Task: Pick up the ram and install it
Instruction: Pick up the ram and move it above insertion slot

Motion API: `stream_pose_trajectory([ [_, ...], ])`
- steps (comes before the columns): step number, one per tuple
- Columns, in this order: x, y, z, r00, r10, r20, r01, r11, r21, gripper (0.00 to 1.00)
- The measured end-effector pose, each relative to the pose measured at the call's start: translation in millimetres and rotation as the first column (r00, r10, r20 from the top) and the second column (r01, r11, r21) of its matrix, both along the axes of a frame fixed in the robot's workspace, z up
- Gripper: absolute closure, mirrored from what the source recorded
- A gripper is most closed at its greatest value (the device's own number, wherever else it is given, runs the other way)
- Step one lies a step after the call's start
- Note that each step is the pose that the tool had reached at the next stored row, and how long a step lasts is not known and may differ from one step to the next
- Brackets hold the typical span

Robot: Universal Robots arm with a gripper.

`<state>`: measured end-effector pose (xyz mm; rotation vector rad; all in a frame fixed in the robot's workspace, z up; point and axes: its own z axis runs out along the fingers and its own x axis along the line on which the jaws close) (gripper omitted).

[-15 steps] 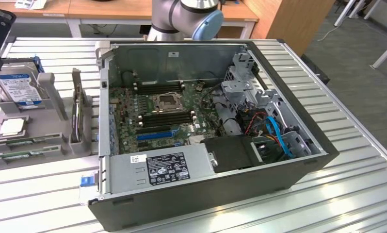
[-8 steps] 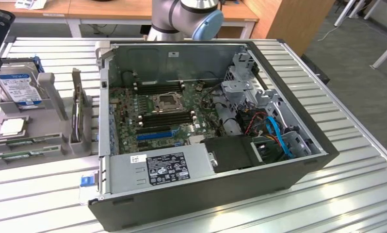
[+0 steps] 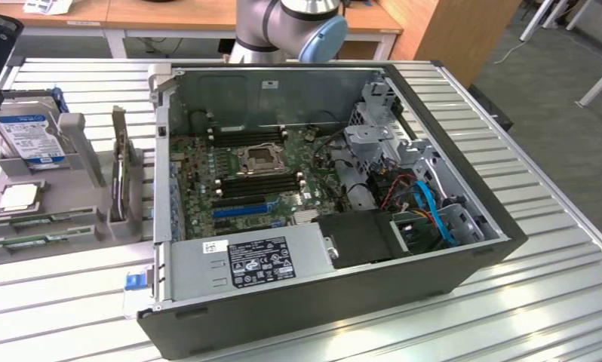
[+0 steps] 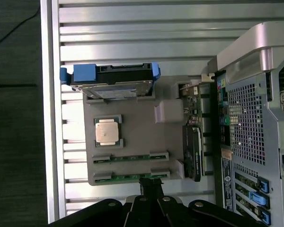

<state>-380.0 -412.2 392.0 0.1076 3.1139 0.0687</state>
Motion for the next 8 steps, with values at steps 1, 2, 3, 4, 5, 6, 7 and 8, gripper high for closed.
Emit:
stream_pose_trajectory([
  [1, 0.0, 0.0, 0.0, 1.0000, 0.003, 0.0000, -0.003, 1.0000, 0.0000, 0.90],
  [2, 0.0, 0.0, 0.0, 1.0000, 0.008, 0.0000, -0.008, 1.0000, 0.0000, 0.90],
  [3, 0.0, 0.0, 0.0, 0.9999, 0.013, 0.0000, -0.013, 0.9999, 0.0000, 0.90],
  [4, 0.0, 0.0, 0.0, 0.9998, 0.018, 0.0001, -0.018, 0.9998, 0.0000, 0.90],
  [5, 0.0, 0.0, -0.1, 0.9997, 0.025, 0.0001, -0.025, 0.9997, 0.0001, 0.90],
  [6, 0.0, 0.0, 0.0, 0.9995, 0.032, 0.0000, -0.032, 0.9995, 0.0000, 0.90],
  [7, 0.0, 0.0, 0.0, 0.9992, 0.040, 0.0000, -0.040, 0.9992, 0.0000, 0.90],
  [8, 0.0, 0.0, 0.0, 0.9988, 0.049, 0.0000, -0.049, 0.9988, 0.0000, 0.90],
])
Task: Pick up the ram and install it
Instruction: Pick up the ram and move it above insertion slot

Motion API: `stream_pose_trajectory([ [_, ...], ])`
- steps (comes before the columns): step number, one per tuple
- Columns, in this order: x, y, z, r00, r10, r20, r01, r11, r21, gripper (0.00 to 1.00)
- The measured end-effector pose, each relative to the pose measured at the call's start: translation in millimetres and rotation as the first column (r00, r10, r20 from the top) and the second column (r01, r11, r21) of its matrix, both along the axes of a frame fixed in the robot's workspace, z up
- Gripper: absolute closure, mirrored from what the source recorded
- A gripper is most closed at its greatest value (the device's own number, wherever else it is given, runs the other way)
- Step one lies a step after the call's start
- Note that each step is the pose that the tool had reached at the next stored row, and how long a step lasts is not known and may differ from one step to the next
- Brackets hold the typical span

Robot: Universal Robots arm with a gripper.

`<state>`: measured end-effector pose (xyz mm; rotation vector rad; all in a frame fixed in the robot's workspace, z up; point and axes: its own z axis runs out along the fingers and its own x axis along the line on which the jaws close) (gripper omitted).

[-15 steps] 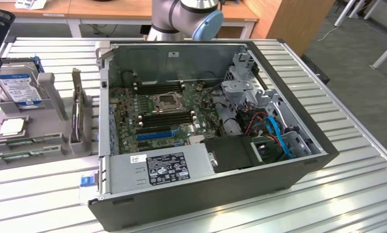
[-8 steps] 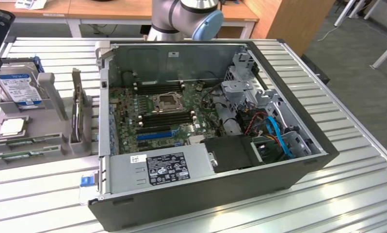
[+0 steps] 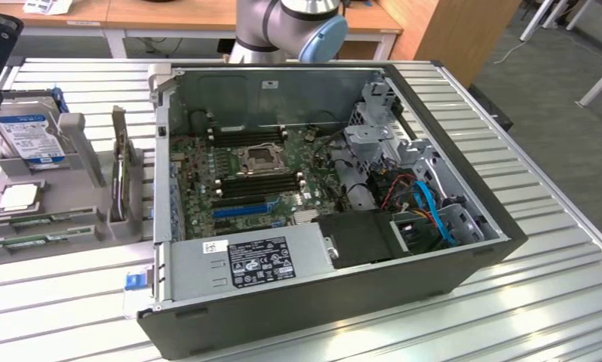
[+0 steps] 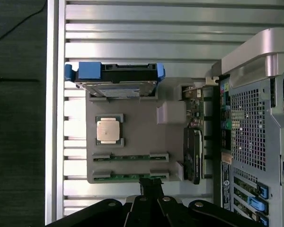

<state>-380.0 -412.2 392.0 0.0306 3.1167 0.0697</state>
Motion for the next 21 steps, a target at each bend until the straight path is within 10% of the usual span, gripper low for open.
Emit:
stream_pose_trajectory([
  [11, 0.0, 0.0, 0.0, 0.9928, 0.119, 0.0000, -0.119, 0.9928, -0.0001, 0.90],
  [21, 0.0, 0.0, 0.0, 0.9691, 0.247, 0.0000, -0.247, 0.9691, -0.0001, 0.90],
])
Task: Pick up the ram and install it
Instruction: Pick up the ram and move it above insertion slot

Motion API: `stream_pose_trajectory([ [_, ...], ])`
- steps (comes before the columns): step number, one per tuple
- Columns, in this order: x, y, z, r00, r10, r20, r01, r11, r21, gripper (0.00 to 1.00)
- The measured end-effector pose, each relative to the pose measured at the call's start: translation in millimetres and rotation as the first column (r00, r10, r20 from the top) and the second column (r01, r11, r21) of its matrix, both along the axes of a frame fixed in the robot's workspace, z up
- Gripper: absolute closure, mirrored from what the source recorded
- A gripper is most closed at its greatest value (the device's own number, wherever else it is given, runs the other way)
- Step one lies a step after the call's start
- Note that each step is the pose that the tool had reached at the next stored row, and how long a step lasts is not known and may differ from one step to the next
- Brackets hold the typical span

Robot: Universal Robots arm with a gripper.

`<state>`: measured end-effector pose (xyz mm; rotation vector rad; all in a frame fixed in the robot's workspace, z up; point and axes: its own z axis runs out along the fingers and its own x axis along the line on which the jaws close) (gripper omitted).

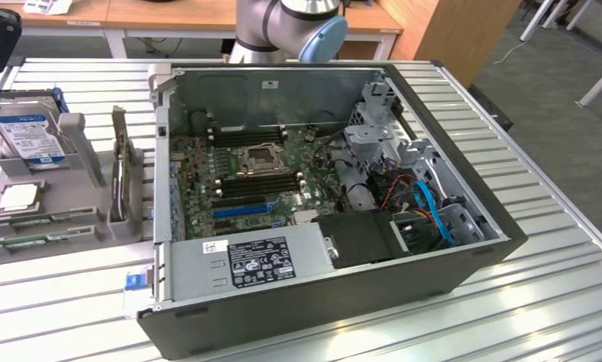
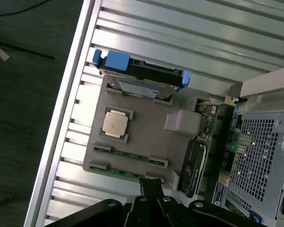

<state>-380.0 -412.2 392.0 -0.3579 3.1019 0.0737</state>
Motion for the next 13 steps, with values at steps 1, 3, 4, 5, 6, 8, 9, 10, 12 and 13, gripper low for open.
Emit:
stream_pose_trajectory([
  [1, 0.0, 0.0, 0.0, 0.9999, 0.013, 0.0000, -0.013, 0.9999, 0.0000, 0.90],
  [3, 0.0, 0.0, 0.0, 0.9992, 0.040, 0.0000, -0.040, 0.9992, 0.0000, 0.90],
  [4, 0.0, 0.0, 0.0, 0.9985, 0.054, 0.0000, -0.054, 0.9985, 0.0000, 0.90],
  [5, 0.0, 0.0, 0.0, 0.9976, 0.069, 0.0000, -0.069, 0.9976, 0.0000, 0.90],
  [6, 0.0, 0.0, 0.0, 0.9966, 0.082, 0.0000, -0.082, 0.9966, 0.0000, 0.90],
  [8, 0.0, 0.0, 0.0, 0.9939, 0.111, -0.0001, -0.111, 0.9939, 0.0000, 0.90],
  [9, 0.0, 0.0, 0.1, 0.9922, 0.125, -0.0001, -0.125, 0.9922, 0.0000, 0.90],
  [10, 0.0, 0.0, 0.0, 0.9903, 0.139, 0.0000, -0.139, 0.9903, 0.0000, 0.90],
  [12, 0.0, 0.0, 0.0, 0.9856, 0.169, -0.0001, -0.169, 0.9856, 0.0000, 0.90],
  [13, 0.0, 0.0, 0.0, 0.9830, 0.184, -0.0001, -0.184, 0.9830, 0.0000, 0.90],
])
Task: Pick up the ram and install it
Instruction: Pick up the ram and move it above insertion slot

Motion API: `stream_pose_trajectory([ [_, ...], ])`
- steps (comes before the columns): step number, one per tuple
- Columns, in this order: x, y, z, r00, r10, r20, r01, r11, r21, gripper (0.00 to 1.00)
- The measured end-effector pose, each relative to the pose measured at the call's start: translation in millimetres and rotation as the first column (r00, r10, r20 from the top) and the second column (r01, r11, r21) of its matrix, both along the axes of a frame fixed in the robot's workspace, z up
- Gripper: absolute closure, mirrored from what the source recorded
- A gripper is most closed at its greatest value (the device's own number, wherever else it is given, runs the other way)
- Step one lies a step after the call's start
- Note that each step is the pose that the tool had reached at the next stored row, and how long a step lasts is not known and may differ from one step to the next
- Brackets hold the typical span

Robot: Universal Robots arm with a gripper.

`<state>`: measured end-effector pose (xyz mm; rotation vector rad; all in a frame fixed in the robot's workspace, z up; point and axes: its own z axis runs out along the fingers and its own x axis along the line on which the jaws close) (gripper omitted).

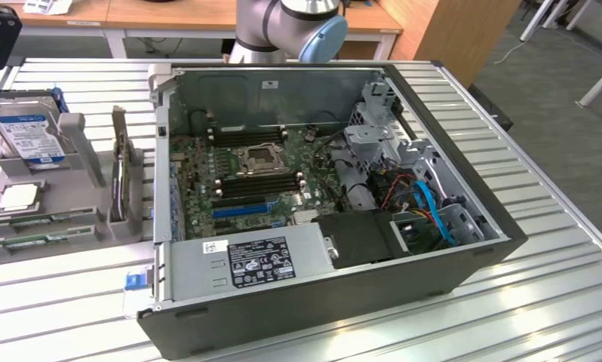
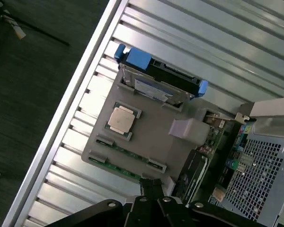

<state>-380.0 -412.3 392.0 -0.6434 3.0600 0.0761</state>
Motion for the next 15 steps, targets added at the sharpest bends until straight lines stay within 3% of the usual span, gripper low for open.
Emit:
stream_pose_trajectory([
  [7, 0.0, 0.0, 0.0, 0.9947, 0.103, 0.0000, -0.103, 0.9947, 0.0000, 0.90],
  [15, 0.0, 0.0, 0.0, 0.9754, 0.221, 0.0000, -0.221, 0.9754, 0.0000, 0.90],
])
